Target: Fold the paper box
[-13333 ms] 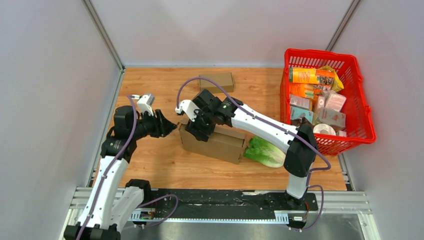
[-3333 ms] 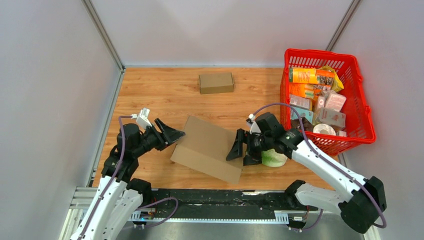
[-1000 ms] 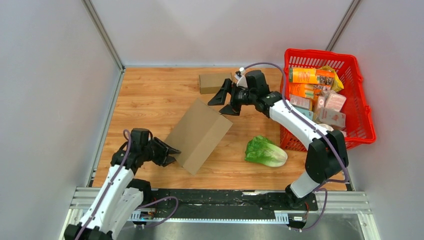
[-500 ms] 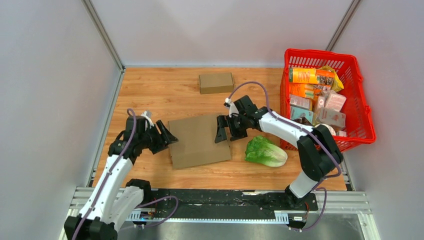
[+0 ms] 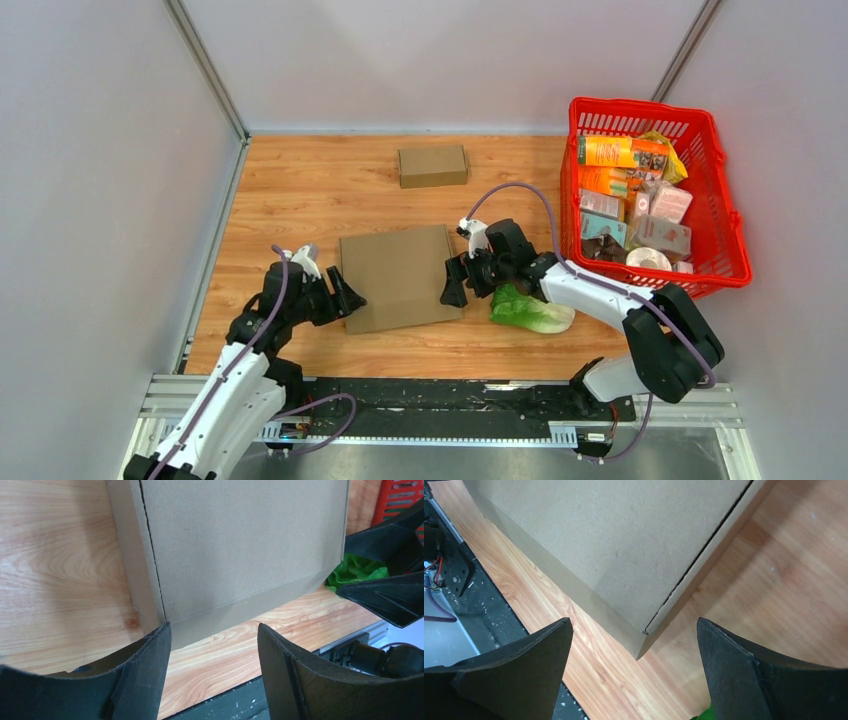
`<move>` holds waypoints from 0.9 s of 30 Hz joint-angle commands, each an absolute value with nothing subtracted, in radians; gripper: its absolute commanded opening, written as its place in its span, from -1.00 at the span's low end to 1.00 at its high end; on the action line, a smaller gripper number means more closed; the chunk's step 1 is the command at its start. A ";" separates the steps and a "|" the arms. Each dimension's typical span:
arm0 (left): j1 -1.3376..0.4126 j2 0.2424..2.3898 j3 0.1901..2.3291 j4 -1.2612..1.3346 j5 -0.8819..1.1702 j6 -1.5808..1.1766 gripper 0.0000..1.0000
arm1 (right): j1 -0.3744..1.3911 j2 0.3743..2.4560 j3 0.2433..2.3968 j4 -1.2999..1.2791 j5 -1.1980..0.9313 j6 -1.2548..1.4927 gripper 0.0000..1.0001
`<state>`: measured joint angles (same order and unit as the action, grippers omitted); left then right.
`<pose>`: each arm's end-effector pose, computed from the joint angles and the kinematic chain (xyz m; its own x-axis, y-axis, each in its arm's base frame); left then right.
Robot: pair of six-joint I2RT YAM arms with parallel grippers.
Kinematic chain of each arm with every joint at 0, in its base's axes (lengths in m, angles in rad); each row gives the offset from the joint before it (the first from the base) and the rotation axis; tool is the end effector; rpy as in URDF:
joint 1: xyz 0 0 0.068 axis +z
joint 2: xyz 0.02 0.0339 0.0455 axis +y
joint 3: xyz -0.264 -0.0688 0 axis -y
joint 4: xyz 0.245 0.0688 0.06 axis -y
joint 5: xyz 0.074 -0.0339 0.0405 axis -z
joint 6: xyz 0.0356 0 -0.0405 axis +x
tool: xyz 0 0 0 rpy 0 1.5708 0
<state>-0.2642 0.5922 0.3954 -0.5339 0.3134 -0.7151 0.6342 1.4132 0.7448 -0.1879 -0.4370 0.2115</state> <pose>0.1258 -0.0454 0.1998 -0.7946 -0.4312 -0.4274 -0.0675 0.7623 -0.6436 0.2147 0.1767 0.1892 -0.7546 -0.3189 -0.5735 -0.6156 0.6469 0.4501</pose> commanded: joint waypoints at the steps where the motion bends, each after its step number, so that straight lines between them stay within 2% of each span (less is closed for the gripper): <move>1: -0.282 0.609 0.374 -0.471 0.219 -0.641 0.44 | 0.638 1.387 0.738 -0.026 -0.429 0.141 0.90; 15: -0.324 0.537 0.450 -0.611 0.048 -0.672 0.38 | 0.675 1.447 0.747 -0.042 -0.394 0.144 0.78; 27: -0.324 0.811 0.380 -0.289 0.228 -0.612 0.45 | 0.684 1.456 0.733 -0.032 -0.428 0.169 0.62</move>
